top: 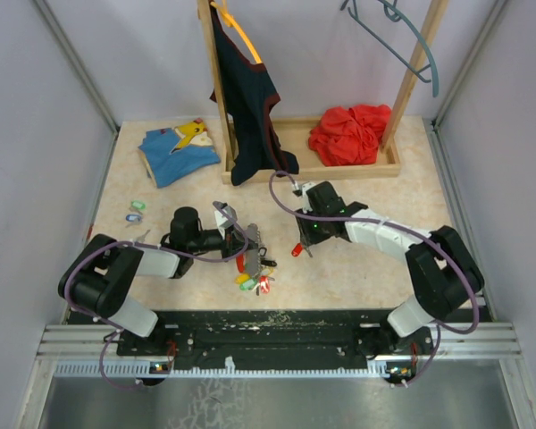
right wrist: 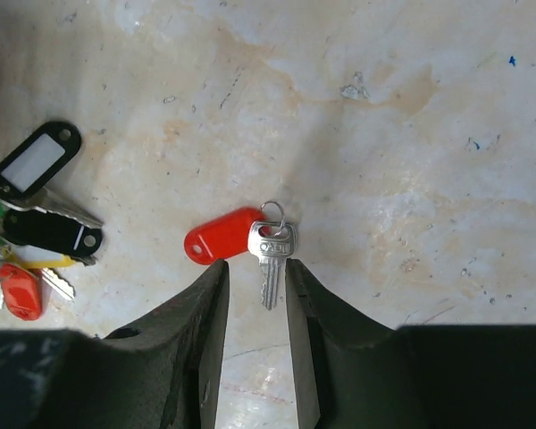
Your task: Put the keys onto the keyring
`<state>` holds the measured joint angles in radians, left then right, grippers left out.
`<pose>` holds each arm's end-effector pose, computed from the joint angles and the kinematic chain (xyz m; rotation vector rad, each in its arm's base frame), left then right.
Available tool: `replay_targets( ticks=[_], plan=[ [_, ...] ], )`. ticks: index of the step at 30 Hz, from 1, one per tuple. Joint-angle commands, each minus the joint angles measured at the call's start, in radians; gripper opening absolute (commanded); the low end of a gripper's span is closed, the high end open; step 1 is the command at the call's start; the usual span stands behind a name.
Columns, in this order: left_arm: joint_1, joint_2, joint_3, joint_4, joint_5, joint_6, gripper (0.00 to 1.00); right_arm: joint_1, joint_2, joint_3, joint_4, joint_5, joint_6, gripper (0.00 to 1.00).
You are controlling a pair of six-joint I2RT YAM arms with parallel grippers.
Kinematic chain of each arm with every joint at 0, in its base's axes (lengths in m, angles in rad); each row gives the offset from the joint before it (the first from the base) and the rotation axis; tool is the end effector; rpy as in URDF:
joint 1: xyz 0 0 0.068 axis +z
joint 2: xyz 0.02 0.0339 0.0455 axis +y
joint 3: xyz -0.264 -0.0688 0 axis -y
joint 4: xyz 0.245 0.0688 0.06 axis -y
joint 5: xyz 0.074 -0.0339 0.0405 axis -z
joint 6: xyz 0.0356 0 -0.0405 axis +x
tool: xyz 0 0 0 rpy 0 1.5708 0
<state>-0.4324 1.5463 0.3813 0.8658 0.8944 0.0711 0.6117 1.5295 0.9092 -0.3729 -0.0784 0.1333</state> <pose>0.2221 -0.1331 0.1476 1.0550 1.5691 -1.0773 0.2466 0.1764 0.1920 -0.6469 2.5247 0.3770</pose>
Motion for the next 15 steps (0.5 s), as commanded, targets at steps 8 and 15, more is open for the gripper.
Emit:
replay_targets(
  ticks=[8,15],
  plan=[
    [-0.006,-0.016,0.025,0.007,0.016,0.002,0.00,-0.107,0.060,0.024,0.134,-0.184,0.086,0.32],
    [-0.005,-0.013,0.027,0.006,0.018,0.002,0.00,-0.116,0.114,0.063,0.103,-0.184,0.068,0.31]
  ],
)
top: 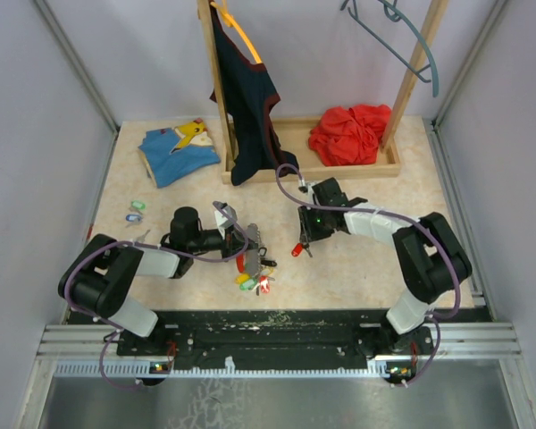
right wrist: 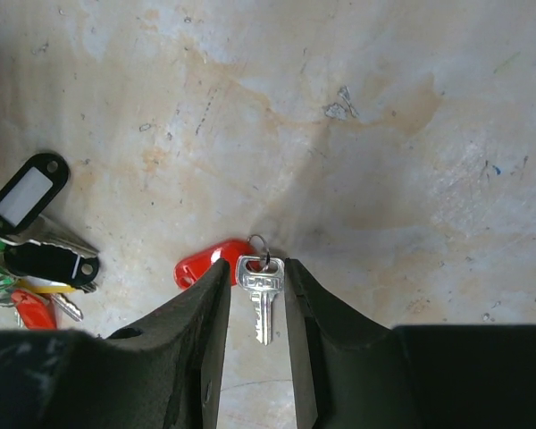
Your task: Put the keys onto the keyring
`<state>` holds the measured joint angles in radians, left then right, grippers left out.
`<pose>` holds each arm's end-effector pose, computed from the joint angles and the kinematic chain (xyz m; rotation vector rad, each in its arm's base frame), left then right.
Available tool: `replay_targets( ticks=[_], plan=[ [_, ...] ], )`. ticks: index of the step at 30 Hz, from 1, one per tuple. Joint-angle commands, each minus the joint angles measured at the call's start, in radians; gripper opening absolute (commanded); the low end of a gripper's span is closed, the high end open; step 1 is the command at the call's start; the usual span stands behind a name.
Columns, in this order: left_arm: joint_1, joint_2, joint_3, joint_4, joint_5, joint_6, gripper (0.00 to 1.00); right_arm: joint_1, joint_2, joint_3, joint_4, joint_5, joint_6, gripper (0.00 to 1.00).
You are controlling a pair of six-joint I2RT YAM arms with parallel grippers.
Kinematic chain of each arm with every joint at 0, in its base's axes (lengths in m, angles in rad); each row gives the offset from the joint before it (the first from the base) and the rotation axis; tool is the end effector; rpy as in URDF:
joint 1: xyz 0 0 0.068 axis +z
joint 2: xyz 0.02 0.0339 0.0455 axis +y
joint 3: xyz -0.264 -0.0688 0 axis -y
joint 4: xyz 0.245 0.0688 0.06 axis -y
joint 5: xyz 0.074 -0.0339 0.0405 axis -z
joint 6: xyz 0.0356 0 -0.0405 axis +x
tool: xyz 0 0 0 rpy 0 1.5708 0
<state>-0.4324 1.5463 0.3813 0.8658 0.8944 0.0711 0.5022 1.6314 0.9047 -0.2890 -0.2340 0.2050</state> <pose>0.2221 -0.1331 0.1476 1.0550 1.5691 -1.0773 0.2732 0.1594 0.1668 -0.4795 2.6044 0.5530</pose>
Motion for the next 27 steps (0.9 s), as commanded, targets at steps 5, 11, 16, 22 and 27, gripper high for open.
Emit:
replay_targets(
  ticks=[5,11,16,22,27],
  plan=[
    [-0.006,-0.012,0.027,0.005,0.021,0.001,0.00,-0.007,0.060,0.084,0.022,-0.058,-0.012,0.28],
    [-0.006,-0.011,0.028,0.003,0.024,0.001,0.00,-0.007,0.073,0.097,0.002,-0.070,-0.023,0.24],
    [-0.006,-0.011,0.028,0.002,0.022,0.001,0.00,-0.006,0.046,0.094,-0.015,-0.084,-0.028,0.18],
    [-0.006,-0.008,0.032,-0.002,0.026,-0.001,0.00,-0.007,0.047,0.104,-0.046,-0.101,-0.042,0.14],
    [-0.005,-0.006,0.032,-0.002,0.026,-0.001,0.00,-0.006,0.049,0.119,-0.074,-0.091,-0.053,0.13]
  ],
)
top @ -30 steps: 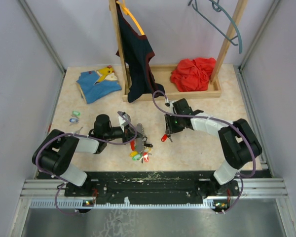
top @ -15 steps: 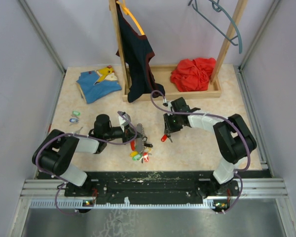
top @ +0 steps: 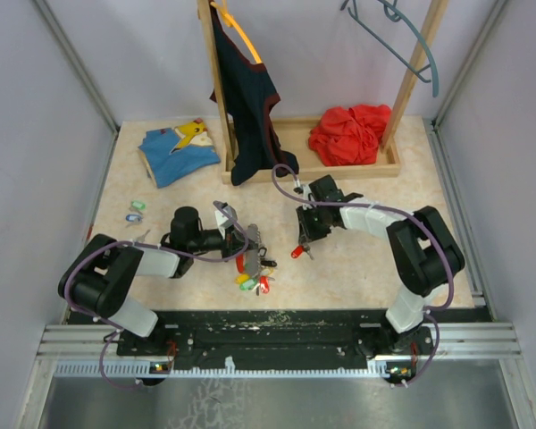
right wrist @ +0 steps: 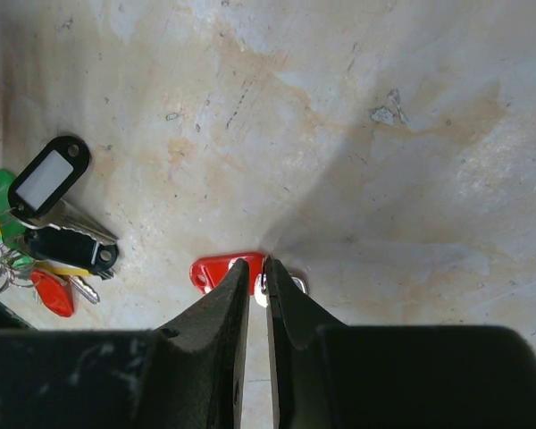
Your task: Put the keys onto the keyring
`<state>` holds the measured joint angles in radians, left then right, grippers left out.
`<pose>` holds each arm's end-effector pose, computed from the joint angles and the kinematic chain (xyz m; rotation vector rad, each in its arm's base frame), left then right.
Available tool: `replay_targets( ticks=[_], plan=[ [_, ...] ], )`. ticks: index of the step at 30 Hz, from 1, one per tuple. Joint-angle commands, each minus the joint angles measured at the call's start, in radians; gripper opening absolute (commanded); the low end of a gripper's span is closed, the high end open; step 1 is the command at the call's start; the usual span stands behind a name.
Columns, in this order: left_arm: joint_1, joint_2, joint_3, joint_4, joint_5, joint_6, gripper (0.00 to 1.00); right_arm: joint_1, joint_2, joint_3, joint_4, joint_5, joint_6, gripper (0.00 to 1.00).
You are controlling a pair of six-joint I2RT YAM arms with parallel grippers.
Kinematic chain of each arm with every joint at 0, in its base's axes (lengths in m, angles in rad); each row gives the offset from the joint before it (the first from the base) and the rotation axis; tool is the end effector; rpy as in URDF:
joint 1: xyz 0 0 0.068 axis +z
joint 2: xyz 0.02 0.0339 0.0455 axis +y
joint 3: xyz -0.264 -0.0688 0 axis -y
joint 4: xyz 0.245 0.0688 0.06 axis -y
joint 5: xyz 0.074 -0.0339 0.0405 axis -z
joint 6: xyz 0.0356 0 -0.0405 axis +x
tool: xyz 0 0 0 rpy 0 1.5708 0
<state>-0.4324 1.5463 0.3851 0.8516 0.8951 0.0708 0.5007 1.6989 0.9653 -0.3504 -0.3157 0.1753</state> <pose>0.2225 -0.1333 0.1473 1.0545 1.5795 -1.0816 0.2810 0.1663 0.1606 -0.5462 2.6641 0.6318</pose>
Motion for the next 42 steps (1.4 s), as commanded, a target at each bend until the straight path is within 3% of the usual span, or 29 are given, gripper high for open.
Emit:
replay_targets(
  ticks=[1,20,30,42],
  plan=[
    [-0.006,-0.005,0.030,0.012,0.027,-0.001,0.00,-0.004,-0.018,0.061,-0.018,-0.008,-0.027,0.13],
    [-0.006,0.002,0.034,0.010,0.030,-0.002,0.00,0.002,0.023,0.081,-0.056,0.010,-0.057,0.09],
    [-0.005,0.004,0.036,0.010,0.032,-0.001,0.00,0.008,0.048,0.094,-0.069,0.011,-0.072,0.01],
    [-0.006,-0.006,0.030,0.010,0.027,0.003,0.00,0.028,-0.069,0.075,-0.039,-0.015,-0.170,0.00]
  ],
)
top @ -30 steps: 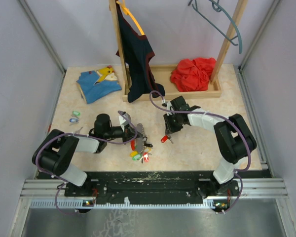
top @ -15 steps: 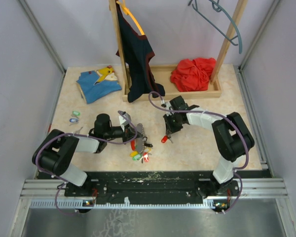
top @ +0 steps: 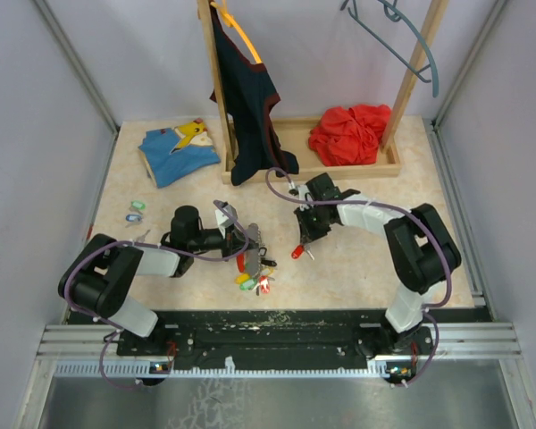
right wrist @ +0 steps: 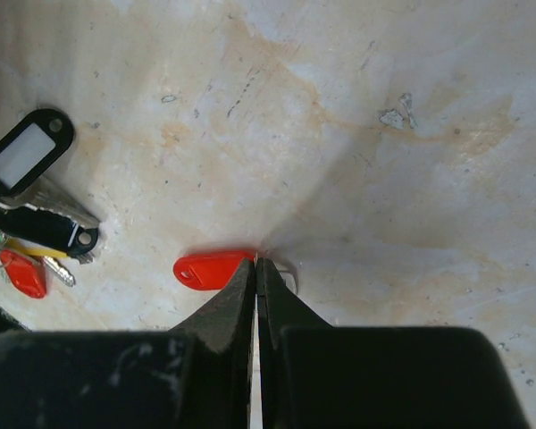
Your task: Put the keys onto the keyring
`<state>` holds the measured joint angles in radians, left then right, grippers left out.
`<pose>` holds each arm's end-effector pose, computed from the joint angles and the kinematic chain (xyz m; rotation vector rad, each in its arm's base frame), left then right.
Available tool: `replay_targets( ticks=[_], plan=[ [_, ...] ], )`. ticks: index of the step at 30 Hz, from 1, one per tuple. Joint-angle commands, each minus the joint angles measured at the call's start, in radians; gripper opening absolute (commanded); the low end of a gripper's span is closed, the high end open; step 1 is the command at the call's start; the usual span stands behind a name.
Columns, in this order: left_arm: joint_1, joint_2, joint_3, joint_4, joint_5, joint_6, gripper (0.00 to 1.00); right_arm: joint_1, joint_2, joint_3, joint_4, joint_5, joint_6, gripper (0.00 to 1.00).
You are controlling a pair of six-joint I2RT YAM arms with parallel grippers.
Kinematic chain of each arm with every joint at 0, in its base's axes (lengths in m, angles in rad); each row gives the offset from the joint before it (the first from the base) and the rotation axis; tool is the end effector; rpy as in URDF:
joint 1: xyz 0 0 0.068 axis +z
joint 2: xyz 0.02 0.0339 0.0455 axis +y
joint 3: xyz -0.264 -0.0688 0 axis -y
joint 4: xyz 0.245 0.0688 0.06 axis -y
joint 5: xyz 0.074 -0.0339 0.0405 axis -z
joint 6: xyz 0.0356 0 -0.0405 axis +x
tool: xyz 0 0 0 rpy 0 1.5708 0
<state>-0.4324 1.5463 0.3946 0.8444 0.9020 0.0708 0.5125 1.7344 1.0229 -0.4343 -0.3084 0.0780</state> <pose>0.2240 -0.1342 0.1490 1.0589 1.5741 -1.0871 0.2842 0.1723 0.1611 -0.6868 2.6812 0.5850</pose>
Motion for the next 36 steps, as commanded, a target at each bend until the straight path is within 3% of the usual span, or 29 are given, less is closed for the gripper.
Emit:
replay_targets(
  ticks=[1,13,22,26,32,36],
  plan=[
    [-0.006,-0.008,0.020,0.018,0.019,0.004,0.00,0.018,-0.131,0.004,0.063,-0.034,-0.089,0.00],
    [-0.005,-0.054,-0.015,0.060,0.021,0.020,0.00,0.040,-0.369,-0.145,0.340,-0.239,-0.225,0.00],
    [-0.005,-0.061,-0.026,0.084,0.037,0.035,0.00,0.042,-0.328,-0.174,0.501,-0.526,-0.313,0.00],
    [-0.006,-0.057,-0.028,0.100,0.041,0.038,0.00,0.068,-0.320,-0.204,0.544,-0.543,-0.390,0.00],
    [-0.005,-0.048,-0.042,0.144,0.059,0.041,0.00,0.118,-0.251,-0.184,0.463,-0.587,-0.538,0.00],
    [-0.005,-0.049,-0.064,0.196,0.069,0.048,0.00,0.127,-0.225,-0.203,0.518,-0.600,-0.557,0.00]
  ],
)
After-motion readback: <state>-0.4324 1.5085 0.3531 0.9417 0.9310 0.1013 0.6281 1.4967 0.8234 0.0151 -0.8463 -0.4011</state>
